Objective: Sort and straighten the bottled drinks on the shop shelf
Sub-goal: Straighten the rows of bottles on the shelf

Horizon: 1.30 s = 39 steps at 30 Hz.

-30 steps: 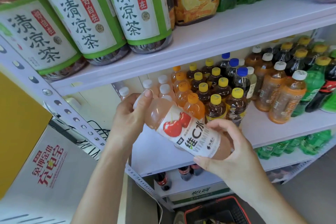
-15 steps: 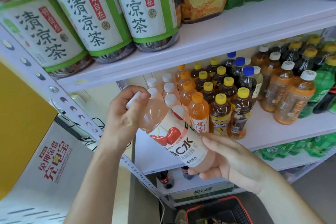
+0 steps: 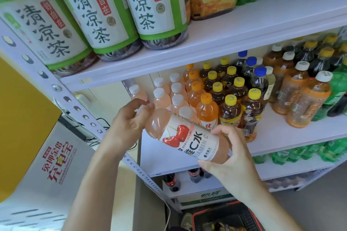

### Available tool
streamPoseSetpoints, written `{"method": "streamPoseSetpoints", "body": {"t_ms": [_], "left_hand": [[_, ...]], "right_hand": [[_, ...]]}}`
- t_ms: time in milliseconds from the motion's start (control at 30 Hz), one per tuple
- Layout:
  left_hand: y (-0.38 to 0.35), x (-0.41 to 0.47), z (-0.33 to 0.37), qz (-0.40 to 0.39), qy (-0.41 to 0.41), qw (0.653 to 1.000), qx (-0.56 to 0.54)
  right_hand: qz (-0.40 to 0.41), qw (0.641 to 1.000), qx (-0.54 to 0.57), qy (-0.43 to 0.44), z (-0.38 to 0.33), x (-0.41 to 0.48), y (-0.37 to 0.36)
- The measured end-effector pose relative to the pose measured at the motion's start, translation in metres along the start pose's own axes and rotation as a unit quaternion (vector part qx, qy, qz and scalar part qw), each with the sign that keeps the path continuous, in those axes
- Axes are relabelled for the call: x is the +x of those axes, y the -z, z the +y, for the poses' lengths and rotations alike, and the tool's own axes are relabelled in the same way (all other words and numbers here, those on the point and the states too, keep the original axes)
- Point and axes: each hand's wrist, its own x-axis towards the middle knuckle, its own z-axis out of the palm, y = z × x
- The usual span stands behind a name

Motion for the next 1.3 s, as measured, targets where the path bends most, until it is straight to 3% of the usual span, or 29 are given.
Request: {"method": "streamPoseSetpoints", "body": {"t_ms": [100, 200, 333, 467, 833, 1100, 1167, 1300], "left_hand": [[0.001, -0.001, 0.001, 0.026, -0.038, 0.998, 0.053], [0.004, -0.006, 0.004, 0.063, -0.075, 0.973, 0.210], [-0.006, -0.001, -0.002, 0.103, -0.112, 0.919, 0.365], [-0.024, 0.023, -0.027, 0.081, -0.082, 0.905, 0.410], [-0.064, 0.101, -0.082, 0.074, -0.027, 0.922, 0.379], [-0.069, 0.111, -0.095, 0.052, -0.028, 0.953, 0.299], [-0.064, 0.113, -0.092, 0.081, -0.009, 0.956, 0.280], [-0.047, 0.146, -0.085, 0.213, 0.058, 0.955, 0.196]], "right_hand": [[-0.045, 0.998, -0.033, 0.006, 0.005, 0.004, -0.006], [-0.101, 0.994, -0.049, 0.012, 0.013, 0.012, -0.012], [-0.083, 0.990, -0.101, 0.055, 0.024, 0.023, -0.017], [-0.080, 0.983, -0.150, 0.073, 0.026, 0.039, -0.020], [-0.080, 0.958, -0.249, 0.115, 0.016, 0.066, -0.028], [-0.145, 0.938, -0.296, 0.107, 0.023, 0.076, -0.039], [-0.159, 0.928, -0.322, 0.104, 0.026, 0.076, -0.043], [-0.154, 0.929, -0.321, 0.103, 0.028, 0.075, -0.045]]}}
